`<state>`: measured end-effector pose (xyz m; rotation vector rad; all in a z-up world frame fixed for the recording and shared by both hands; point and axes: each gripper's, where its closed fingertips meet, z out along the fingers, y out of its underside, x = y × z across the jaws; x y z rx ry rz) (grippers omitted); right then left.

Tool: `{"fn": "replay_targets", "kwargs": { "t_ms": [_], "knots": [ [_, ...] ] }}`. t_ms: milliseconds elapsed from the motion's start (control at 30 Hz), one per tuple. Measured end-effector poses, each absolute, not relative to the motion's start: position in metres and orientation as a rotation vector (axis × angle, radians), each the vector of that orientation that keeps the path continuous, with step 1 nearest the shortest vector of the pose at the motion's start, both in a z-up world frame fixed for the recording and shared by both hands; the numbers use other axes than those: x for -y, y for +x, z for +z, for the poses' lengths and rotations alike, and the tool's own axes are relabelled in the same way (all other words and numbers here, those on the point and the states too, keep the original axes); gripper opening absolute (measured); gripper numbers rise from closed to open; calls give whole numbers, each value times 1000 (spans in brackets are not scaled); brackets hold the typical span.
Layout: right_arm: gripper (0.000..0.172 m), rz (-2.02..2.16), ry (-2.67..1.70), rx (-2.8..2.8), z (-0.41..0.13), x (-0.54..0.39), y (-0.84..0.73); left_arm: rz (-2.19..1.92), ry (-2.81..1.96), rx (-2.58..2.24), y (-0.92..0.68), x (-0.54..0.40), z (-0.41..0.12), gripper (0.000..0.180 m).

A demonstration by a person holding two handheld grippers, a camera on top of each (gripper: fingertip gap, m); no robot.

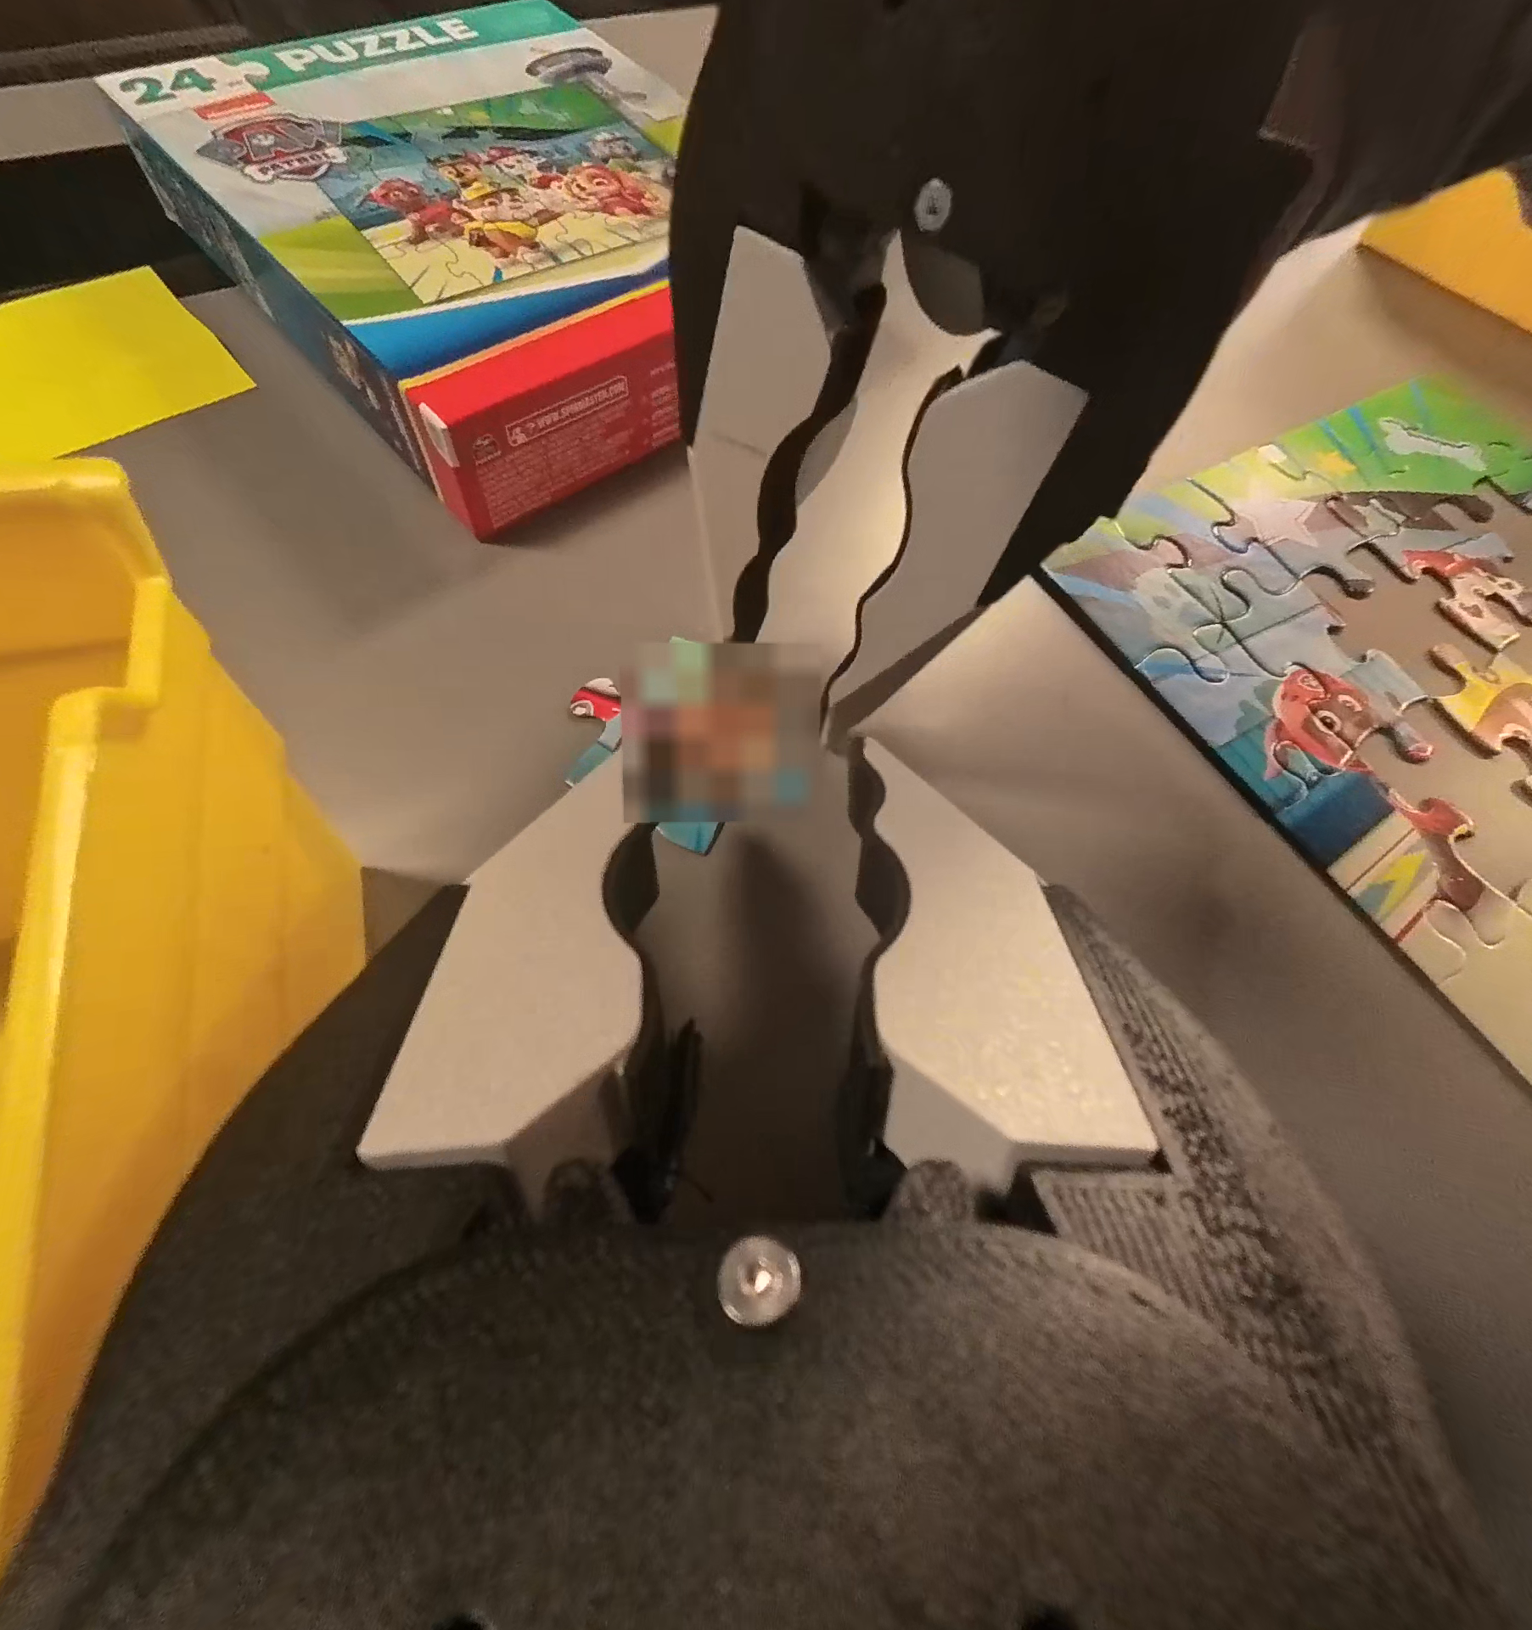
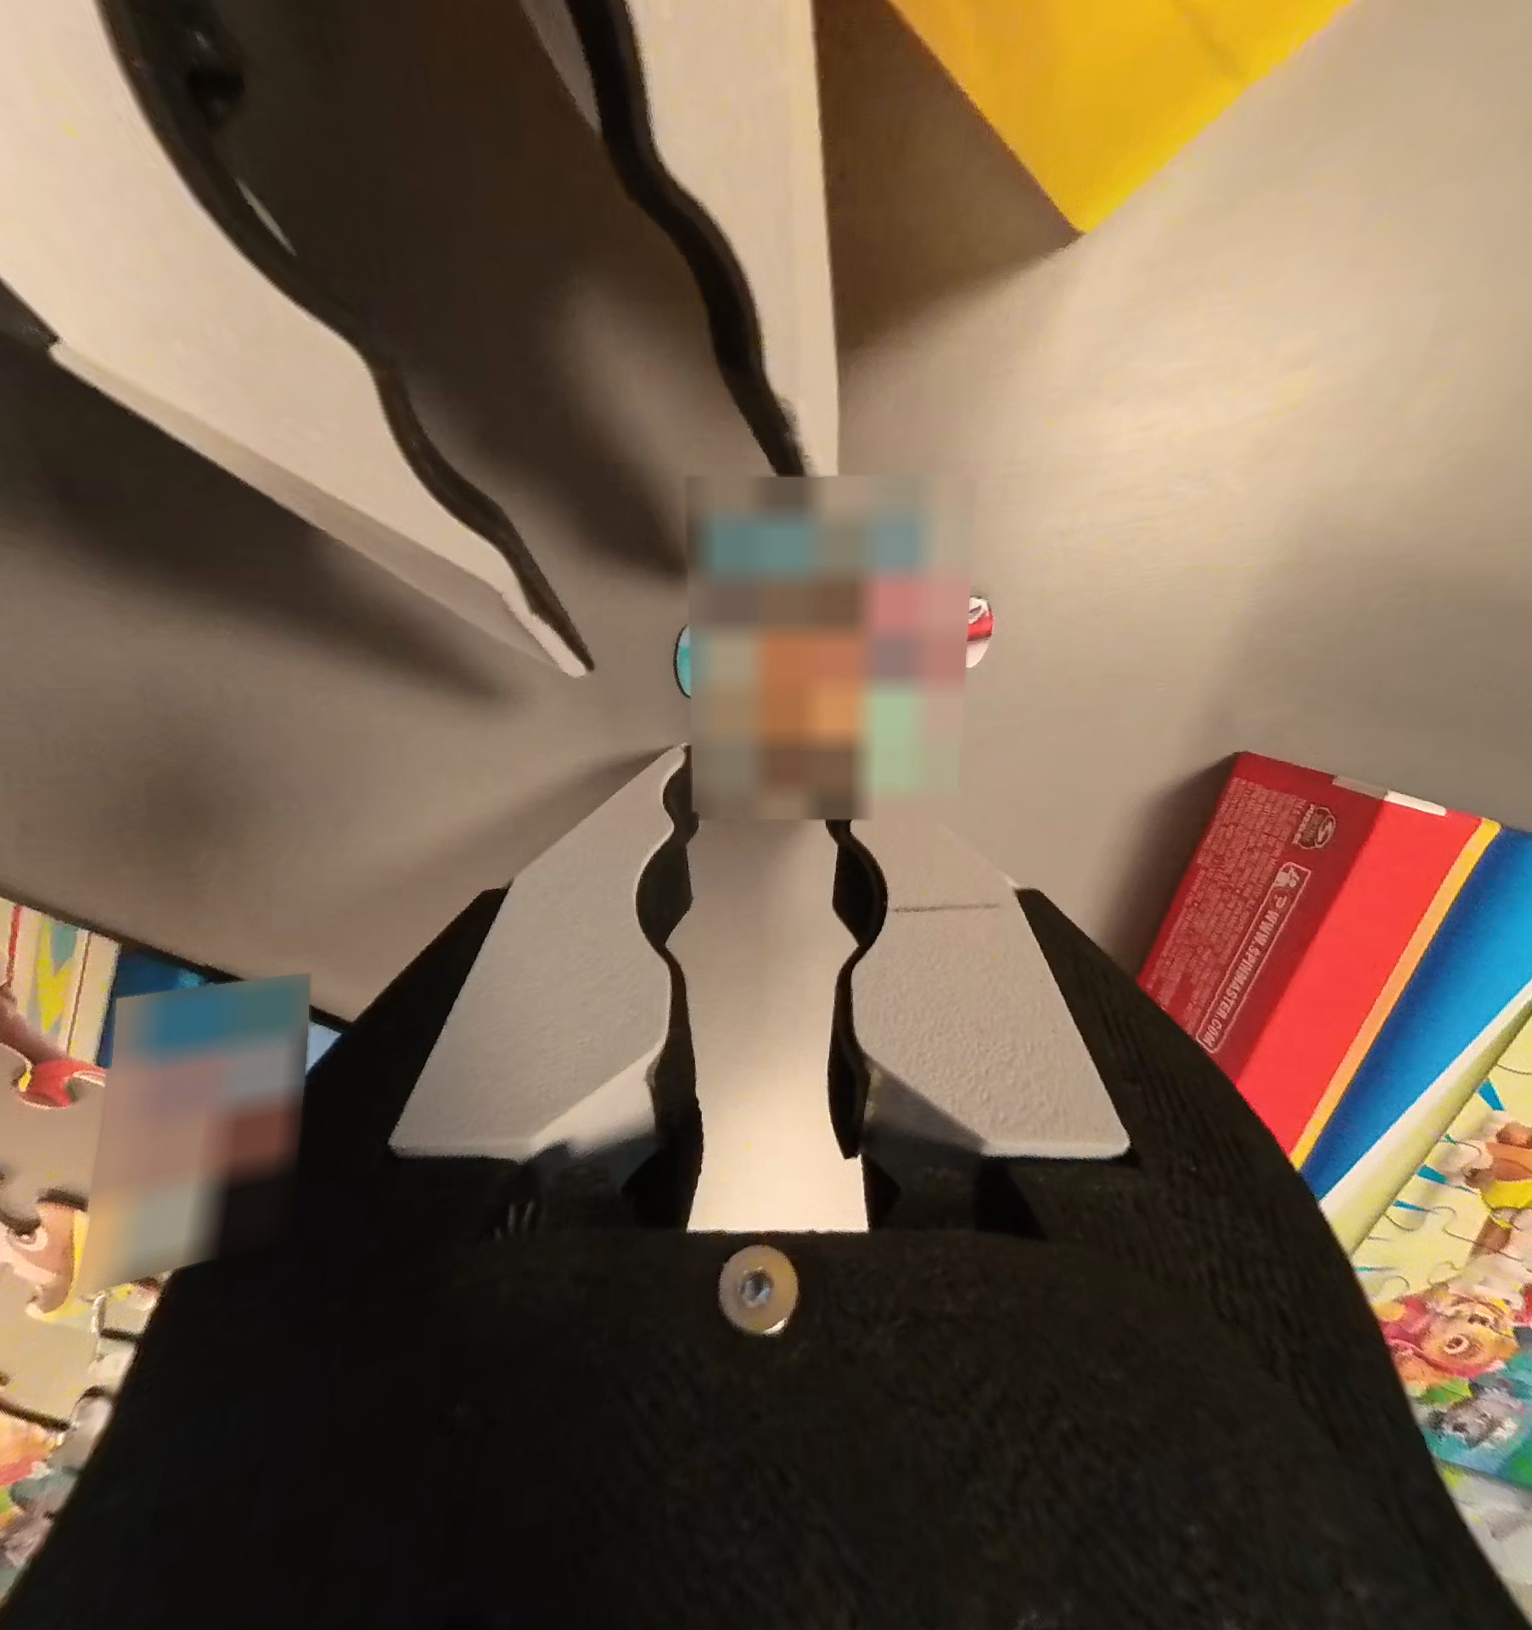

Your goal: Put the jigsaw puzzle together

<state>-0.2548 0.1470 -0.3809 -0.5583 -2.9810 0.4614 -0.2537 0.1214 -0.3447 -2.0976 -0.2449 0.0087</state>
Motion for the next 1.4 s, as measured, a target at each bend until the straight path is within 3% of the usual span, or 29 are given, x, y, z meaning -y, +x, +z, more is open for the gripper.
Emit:
{"fn": "replay_targets", "kwargs": {
  "t_ms": [200,533,567,733,767,867,1000,1133,1267,1400],
  "knots": [
    [14,422,-603,3025,-384,-150,-253,9,-2097,257,-255,-122,-345,42],
    [14,460,-613,3020,-383,-145,-246,17,-2100,253,-255,-121,-344,41],
    [0,490,-614,3018,-382,-142,-246,18,-2097,253,-255,-121,-344,42],
    [0,611,-635,2971,-373,-136,-247,31,-2056,281,-259,-121,-338,45],
    [9,626,-639,2951,-372,-136,-250,33,-2048,283,-260,-121,-337,46],
    [60,672,-656,2895,-374,-133,-260,41,-2043,288,-261,-120,-336,45],
    [80,662,-666,2903,-383,-130,-265,60,-2052,294,-264,-118,-337,44],
    [85,671,-687,2924,-384,-121,-265,83,-2050,304,-267,-115,-335,42],
    [68,581,-647,2924,-385,-120,-263,87,-2041,315,-270,-114,-334,41],
    [65,567,-649,2918,-384,-120,-262,89,-2041,316,-270,-114,-334,41]
  ]
}}
